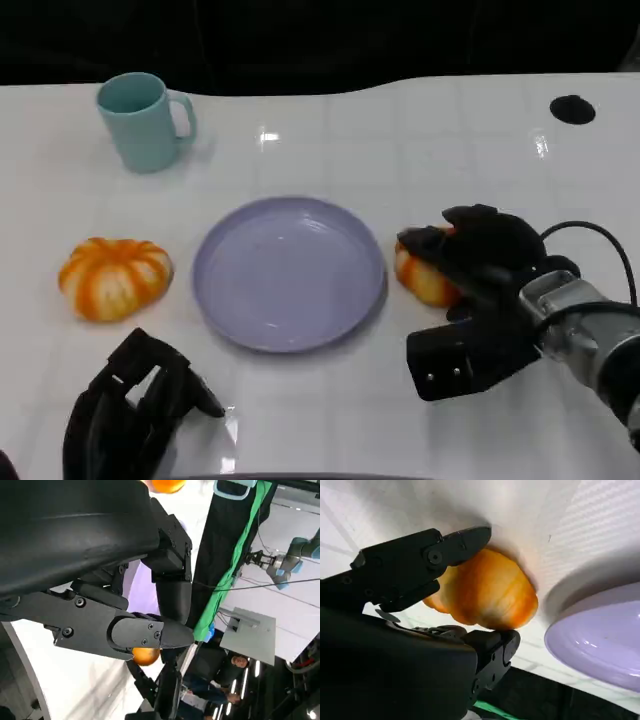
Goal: Grasp the bread from the table and place it into the plate.
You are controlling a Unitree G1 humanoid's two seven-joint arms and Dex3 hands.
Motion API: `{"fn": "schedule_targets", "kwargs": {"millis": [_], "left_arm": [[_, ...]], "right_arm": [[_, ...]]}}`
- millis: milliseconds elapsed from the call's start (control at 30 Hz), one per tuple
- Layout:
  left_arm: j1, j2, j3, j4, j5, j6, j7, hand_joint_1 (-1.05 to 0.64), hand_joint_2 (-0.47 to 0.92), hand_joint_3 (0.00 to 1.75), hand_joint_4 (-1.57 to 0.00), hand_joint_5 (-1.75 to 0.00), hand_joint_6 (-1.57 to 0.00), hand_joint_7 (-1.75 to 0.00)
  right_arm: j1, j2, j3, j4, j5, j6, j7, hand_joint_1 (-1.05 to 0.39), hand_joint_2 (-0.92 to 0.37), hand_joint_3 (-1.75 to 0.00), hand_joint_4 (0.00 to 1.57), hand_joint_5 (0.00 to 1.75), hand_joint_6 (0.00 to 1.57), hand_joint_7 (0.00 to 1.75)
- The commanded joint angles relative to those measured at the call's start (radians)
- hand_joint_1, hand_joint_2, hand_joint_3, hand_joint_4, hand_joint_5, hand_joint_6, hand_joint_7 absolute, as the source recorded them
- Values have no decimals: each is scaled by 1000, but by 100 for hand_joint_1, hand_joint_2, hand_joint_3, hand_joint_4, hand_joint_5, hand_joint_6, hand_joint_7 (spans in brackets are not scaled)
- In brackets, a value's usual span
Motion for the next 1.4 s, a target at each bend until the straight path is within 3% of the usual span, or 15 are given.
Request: {"fn": "schedule_targets", "kwargs": {"millis": [33, 167, 367, 433, 500, 533, 633, 700, 767, 1067, 1100, 1133, 1200, 1267, 1400], "left_arm": [[18, 8, 1, -24, -6, -12, -6, -54, 92, 27, -61, -175, -50, -151], [28, 4, -3, -38, -5, -11, -2, -54, 92, 27, -62, -175, -51, -150], [44, 1, -10, -65, -5, -1, 4, -55, 92, 25, -62, -175, -51, -150], [47, 1, -12, -68, -3, -1, 6, -55, 92, 24, -62, -175, -51, -151], [49, 2, -14, -71, 1, -1, 11, -54, 92, 25, -62, -175, -50, -151], [50, 2, -15, -74, 2, -1, 11, -54, 92, 25, -62, -175, -50, -152], [56, 0, -17, -83, 4, 0, 21, -55, 92, 25, -62, -175, -50, -153], [56, -2, -17, -83, 0, -1, 17, -55, 92, 24, -62, -175, -50, -153], [57, -1, -18, -84, 0, -1, 16, -55, 92, 25, -62, -175, -49, -153], [60, 2, -22, -91, 3, 10, 23, -55, 92, 25, -61, -175, -49, -153], [59, 2, -22, -91, 0, 13, 21, -55, 92, 25, -61, -175, -49, -153], [59, 2, -22, -92, -2, 16, 19, -55, 92, 25, -61, -175, -49, -153], [57, 1, -21, -90, -4, 19, 16, -55, 92, 25, -61, -175, -49, -153], [56, 1, -19, -87, -7, 22, 15, -54, 92, 24, -61, -175, -50, -152], [50, 1, -17, -75, -7, 11, 6, -54, 92, 25, -62, -175, -50, -150]], "right_arm": [[-18, 23, 19, 59, 17, 37, 44, -43, -79, 0, 19, 0, 20, 0], [-18, 29, 20, 87, 32, 40, 52, -44, -82, -1, 24, 2, 23, 2], [-8, 19, -11, 98, 89, 18, 28, -39, -92, -2, 48, 5, 48, 5], [1, 9, -18, 94, 106, -7, -17, -31, -92, -1, 79, 10, 70, 6], [6, 3, -15, 95, 113, -21, -57, -29, -92, -1, 93, 13, 80, 6], [8, 2, -13, 96, 114, -27, -77, -30, -92, -1, 94, 43, 95, 4], [8, -4, 7, 100, 101, -38, -127, -29, -92, -10, 65, 139, 109, 1], [6, -3, 19, 103, 93, -34, -147, -27, -92, -15, 57, 160, 112, 2], [6, -2, 22, 105, 94, -35, -161, -24, -92, -18, 54, 172, 118, 5], [16, -7, -1, 107, 120, -38, -218, -22, -92, -28, 55, 174, 119, 8], [17, -7, -13, 105, 132, -41, -228, -21, -92, -27, 56, 175, 108, 37], [19, -8, -30, 103, 148, -52, -248, -20, -92, -27, 57, 175, 71, 107], [19, -10, -63, 97, 184, -77, -264, -17, -92, -27, 58, 175, 45, 157], [13, -10, -89, 91, 212, -101, -272, -16, -92, -34, 60, 175, 40, 171], [3, -7, -125, 82, 242, -145, -298, -15, -92, -36, 64, 175, 42, 174]]}}
